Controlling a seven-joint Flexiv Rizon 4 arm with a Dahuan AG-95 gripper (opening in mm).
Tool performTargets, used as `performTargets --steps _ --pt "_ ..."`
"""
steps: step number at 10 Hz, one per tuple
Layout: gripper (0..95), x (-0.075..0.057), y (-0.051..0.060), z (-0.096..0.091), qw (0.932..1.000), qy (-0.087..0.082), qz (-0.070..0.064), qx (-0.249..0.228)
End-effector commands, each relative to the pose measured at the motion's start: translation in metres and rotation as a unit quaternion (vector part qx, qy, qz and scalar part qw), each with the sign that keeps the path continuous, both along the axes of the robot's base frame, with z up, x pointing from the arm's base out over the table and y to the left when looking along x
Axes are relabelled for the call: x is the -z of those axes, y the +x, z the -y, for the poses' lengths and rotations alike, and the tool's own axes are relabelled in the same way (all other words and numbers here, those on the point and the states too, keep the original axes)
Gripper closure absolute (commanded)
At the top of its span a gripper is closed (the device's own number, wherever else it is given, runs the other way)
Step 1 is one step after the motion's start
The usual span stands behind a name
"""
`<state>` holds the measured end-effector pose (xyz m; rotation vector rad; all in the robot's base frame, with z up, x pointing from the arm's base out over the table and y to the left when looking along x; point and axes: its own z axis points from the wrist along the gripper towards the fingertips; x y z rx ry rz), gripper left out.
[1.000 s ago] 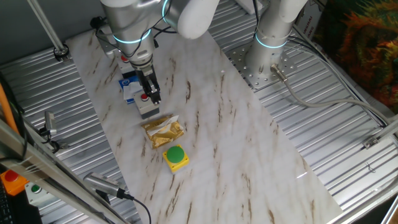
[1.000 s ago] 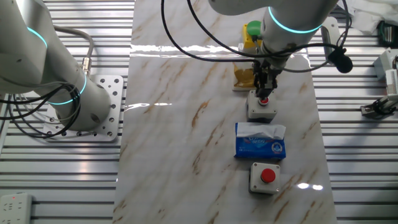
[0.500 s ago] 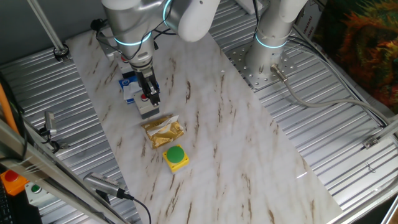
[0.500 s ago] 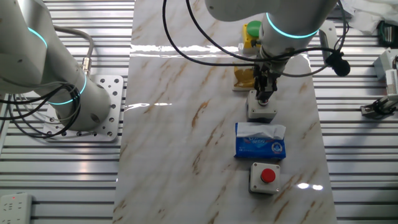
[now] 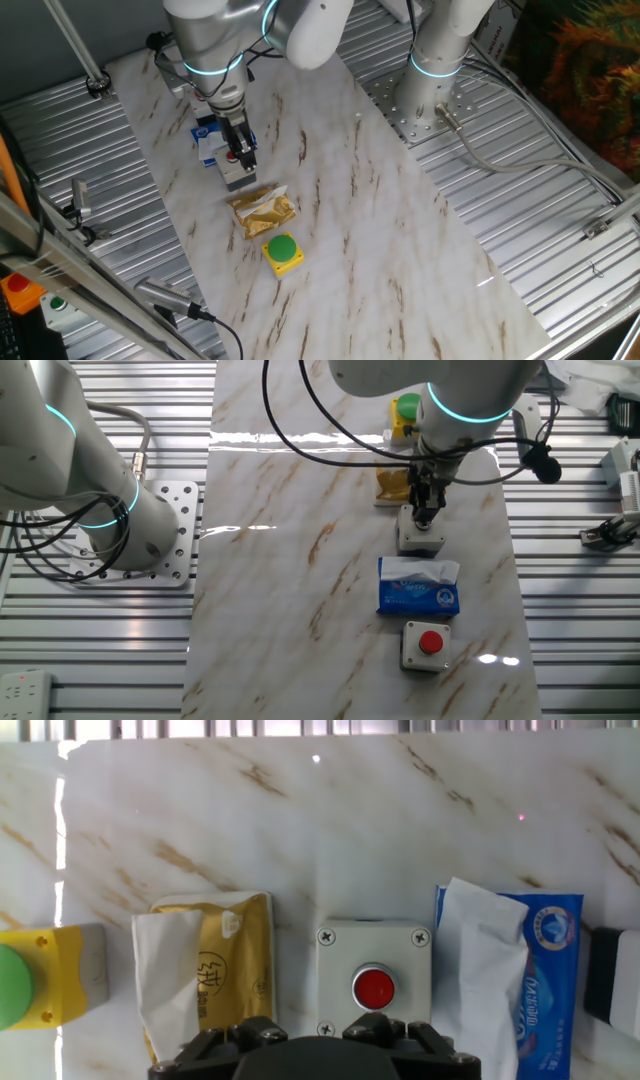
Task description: Press three buttons from left to right in sequence
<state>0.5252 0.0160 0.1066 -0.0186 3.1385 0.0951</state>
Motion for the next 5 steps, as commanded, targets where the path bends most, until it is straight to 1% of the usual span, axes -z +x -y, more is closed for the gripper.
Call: performTargets --steps 1,2,5 --pt "38.0 0.0021 0.0005 0.0006 1.0000 0.000 0.004 0.001" --pt "38.0 0.0032 0.0010 0.0008 1.0000 0.000 0.006 0.001" --pt "38.0 0.0023 0.0042 -0.0001 1.0000 0.002 0.007 0.000"
